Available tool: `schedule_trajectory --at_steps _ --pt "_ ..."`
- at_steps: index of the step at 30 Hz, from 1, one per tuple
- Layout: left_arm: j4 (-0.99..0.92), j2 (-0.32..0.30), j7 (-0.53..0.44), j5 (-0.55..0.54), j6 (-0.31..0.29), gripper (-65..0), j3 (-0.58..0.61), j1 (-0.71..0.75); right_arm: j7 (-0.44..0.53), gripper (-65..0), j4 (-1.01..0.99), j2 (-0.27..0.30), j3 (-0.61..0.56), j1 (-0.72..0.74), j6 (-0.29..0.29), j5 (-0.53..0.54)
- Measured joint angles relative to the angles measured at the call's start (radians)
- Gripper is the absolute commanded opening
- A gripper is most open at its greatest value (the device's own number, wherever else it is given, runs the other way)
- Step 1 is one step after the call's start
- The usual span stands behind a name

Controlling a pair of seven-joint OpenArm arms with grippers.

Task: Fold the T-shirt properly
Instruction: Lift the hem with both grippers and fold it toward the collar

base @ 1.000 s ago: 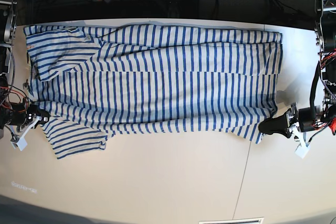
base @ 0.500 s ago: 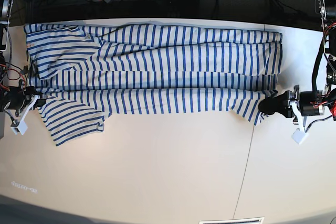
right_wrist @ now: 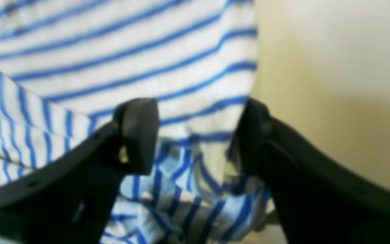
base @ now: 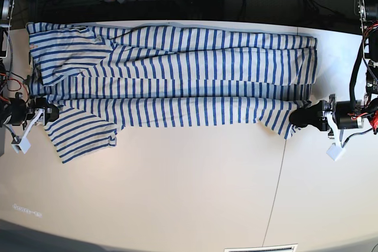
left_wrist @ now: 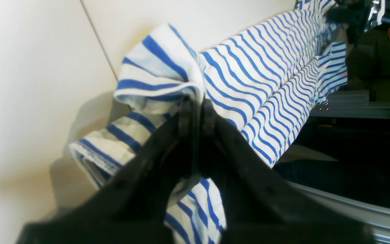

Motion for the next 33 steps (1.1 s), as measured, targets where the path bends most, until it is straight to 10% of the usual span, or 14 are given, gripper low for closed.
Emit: schedule_trajectory --at_steps 12,33 --pt "0.0 0.0 0.0 0.001 0.0 -65.0 0.0 0.0 0.102 -27.6 -0.103 -0.006 0.0 0.133 0.0 -0.049" --pt "0.001 0.0 0.0 0.0 0.0 -65.0 0.0 0.0 0.233 -28.2 -0.357 -0.188 0.011 0.212 0.0 -0.19"
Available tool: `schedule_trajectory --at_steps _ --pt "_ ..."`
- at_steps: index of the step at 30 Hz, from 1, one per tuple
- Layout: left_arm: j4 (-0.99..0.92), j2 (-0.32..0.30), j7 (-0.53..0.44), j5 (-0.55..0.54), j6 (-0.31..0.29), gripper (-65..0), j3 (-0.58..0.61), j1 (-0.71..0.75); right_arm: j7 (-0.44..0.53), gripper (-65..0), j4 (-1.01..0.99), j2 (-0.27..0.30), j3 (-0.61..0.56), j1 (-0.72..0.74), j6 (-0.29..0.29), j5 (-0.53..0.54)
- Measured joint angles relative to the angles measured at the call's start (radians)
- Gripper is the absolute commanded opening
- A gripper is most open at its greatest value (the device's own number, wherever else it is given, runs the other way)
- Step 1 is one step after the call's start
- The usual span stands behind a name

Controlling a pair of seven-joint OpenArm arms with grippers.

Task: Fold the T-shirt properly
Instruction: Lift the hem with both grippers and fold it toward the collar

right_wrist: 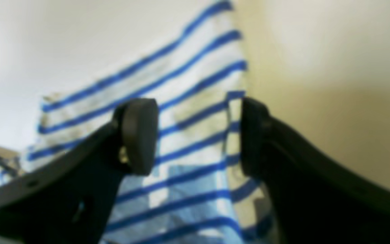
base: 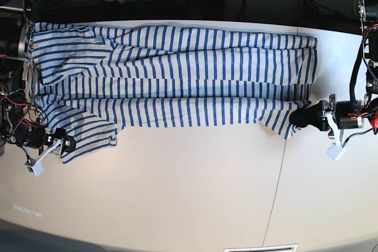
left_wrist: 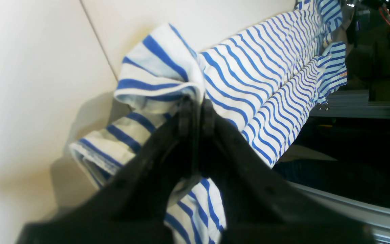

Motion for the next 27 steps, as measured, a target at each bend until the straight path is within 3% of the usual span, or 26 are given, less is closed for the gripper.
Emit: schedule_trajectory --at_steps 1,3,6,14,23,27 --pt "0.0 0.0 0.0 0.0 0.0 -65.0 0.0 0.0 -0.016 -30.1 0.0 -0.003 0.0 0.0 0.0 0.004" --pt "0.0 0.0 0.0 0.0 0.0 -65.0 0.0 0.0 -0.039 -40.5 0.0 -0.006 0.001 0.001 0.0 0.007" --pt "0.0 0.0 0.0 0.0 0.0 -65.0 0.0 0.0 -0.05 -65.0 0.0 -0.009 0.002 0.0 0.0 0.016" --pt "0.0 0.0 0.0 0.001 0.0 -65.0 0.0 -0.009 -0.065 -65.0 0.041 0.003 -0.002 -0.012 0.001 0.026" --pt "0.006 -0.051 -0.001 -0.001 0.0 -65.0 0.0 -0.006 -0.242 -65.0 0.3 0.085 -0.005 -0.068 0.002 0.243" --pt "0.082 -0.065 0.0 0.0 0.0 -65.0 0.0 0.018 -0.274 -65.0 0.43 0.113 -0.01 -0.15 0.001 0.274"
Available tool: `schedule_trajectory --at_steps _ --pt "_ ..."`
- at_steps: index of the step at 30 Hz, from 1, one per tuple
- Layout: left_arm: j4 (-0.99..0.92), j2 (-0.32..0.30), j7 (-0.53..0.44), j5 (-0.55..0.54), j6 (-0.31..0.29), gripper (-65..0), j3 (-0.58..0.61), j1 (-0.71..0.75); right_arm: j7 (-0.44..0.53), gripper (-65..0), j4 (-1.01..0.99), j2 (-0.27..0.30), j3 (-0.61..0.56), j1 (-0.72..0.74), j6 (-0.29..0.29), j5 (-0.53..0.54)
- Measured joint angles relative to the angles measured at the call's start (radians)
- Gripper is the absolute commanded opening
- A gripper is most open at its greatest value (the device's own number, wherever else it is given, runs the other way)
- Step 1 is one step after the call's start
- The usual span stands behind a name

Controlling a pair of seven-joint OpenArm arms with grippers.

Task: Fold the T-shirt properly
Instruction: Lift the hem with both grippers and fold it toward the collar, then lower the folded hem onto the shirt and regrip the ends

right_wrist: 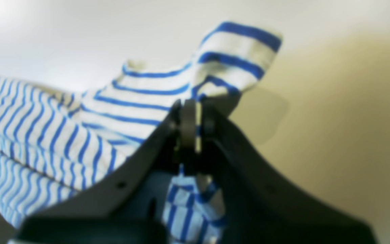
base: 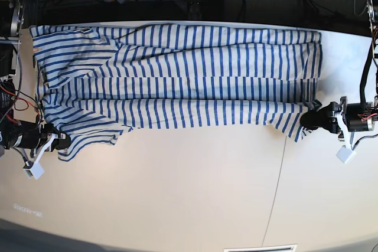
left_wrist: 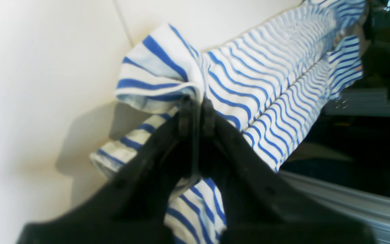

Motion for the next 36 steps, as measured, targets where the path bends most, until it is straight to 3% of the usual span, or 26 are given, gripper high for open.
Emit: schedule_trajectory --at_steps 10,20,29,33,34,36 --pt "0.301 -0.054 0.0 -0.002 0.0 -65.0 0.001 0.166 -0.025 -65.0 0.273 0.11 0.058 -0.238 0.0 0.034" --pt "0.309 -0.056 0.0 -0.002 0.0 -65.0 0.001 0.204 -0.048 -65.0 0.417 0.18 0.263 -0.466 0.0 0.082" --pt "0.309 -0.056 0.001 -0.002 0.0 -65.0 0.001 0.261 -0.063 -65.0 0.446 0.188 0.274 -0.568 0.0 0.082" --pt "0.309 -0.056 0.0 -0.002 0.0 -44.9 0.001 0.281 -0.069 -65.0 0.446 0.188 0.274 -0.584 0.0 0.082" --pt "0.309 -0.056 0.0 -0.002 0.0 -41.6 0.001 0.284 -0.069 -61.4 0.446 0.189 0.274 -0.588 0.0 0.077" --pt "0.309 -0.056 -0.001 -0.002 0.0 -39.2 0.001 0.284 -0.072 -39.9 0.446 0.188 0.274 -0.599 0.0 0.053"
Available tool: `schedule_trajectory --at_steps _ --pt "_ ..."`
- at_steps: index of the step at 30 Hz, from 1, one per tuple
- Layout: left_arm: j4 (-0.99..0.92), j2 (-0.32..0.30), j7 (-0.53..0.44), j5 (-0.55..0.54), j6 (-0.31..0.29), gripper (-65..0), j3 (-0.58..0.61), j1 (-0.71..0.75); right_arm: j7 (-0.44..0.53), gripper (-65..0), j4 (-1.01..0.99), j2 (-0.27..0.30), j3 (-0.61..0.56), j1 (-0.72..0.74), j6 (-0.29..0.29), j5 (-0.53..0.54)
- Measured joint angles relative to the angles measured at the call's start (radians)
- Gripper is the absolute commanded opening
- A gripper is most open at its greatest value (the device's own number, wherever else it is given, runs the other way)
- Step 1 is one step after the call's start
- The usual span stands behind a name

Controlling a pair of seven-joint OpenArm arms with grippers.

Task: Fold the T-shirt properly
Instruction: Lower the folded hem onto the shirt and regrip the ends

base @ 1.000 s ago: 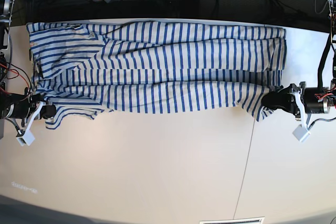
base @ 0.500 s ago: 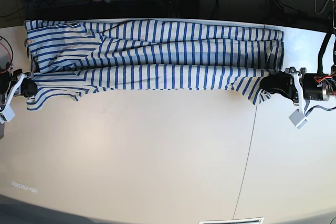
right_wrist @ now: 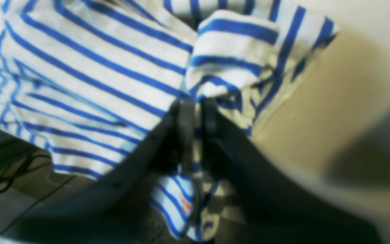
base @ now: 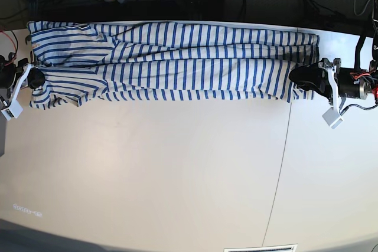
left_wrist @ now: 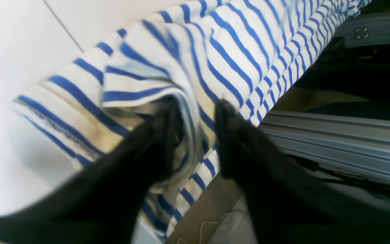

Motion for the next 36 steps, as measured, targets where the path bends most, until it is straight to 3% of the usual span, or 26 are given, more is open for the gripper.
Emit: schedule_trajectory --at_steps 2,8,15,20,22,23,25,27,32,36 --pt "0.0 0.0 0.0 0.0 0.0 -39.2 0.0 -0.003 -0.003 -29.6 0.0 0.0 0.0 -0.011 0.0 0.0" --pt "0.0 0.003 0.0 0.0 0.0 -39.2 -0.024 -0.003 0.033 -29.4 0.0 0.0 0.0 -0.013 0.0 0.01" --pt "0.0 0.002 0.003 0.0 0.0 -39.2 -0.256 -0.006 0.05 -29.5 0.068 -0.002 0.082 -0.013 0.0 0.007" --pt "0.0 -0.036 -0.001 0.0 0.0 -39.2 -0.28 0.036 0.037 -29.9 0.138 -0.002 0.109 -0.013 0.0 0.038" --pt "0.001 -0.035 0.002 0.001 0.0 -39.2 -0.278 0.071 0.018 -35.7 0.151 -0.003 0.109 -0.014 0.0 0.082" --pt "0.001 -0.033 0.002 0.0 0.0 -39.2 -0.278 0.087 0.016 -42.6 0.155 -0.005 0.109 -0.014 0.0 0.089" --pt "0.001 -0.031 0.003 0.001 0.0 -39.2 -0.277 0.113 0.016 -63.7 0.158 -0.014 0.109 -0.013 0.0 0.093" --pt "0.001 -0.032 0.0 -0.001 0.0 -37.7 -0.277 0.129 0.014 -65.0 0.157 -0.045 0.11 -0.014 0.0 0.091" --pt "0.001 -0.033 0.001 0.001 0.0 -24.3 -0.277 0.158 0.024 -65.0 0.09 -0.12 0.11 -0.014 0.0 0.061" --pt "0.001 -0.034 0.0 0.0 0.0 -21.6 -0.277 0.158 0.024 -65.0 0.026 -0.16 0.11 -0.016 0.0 0.051"
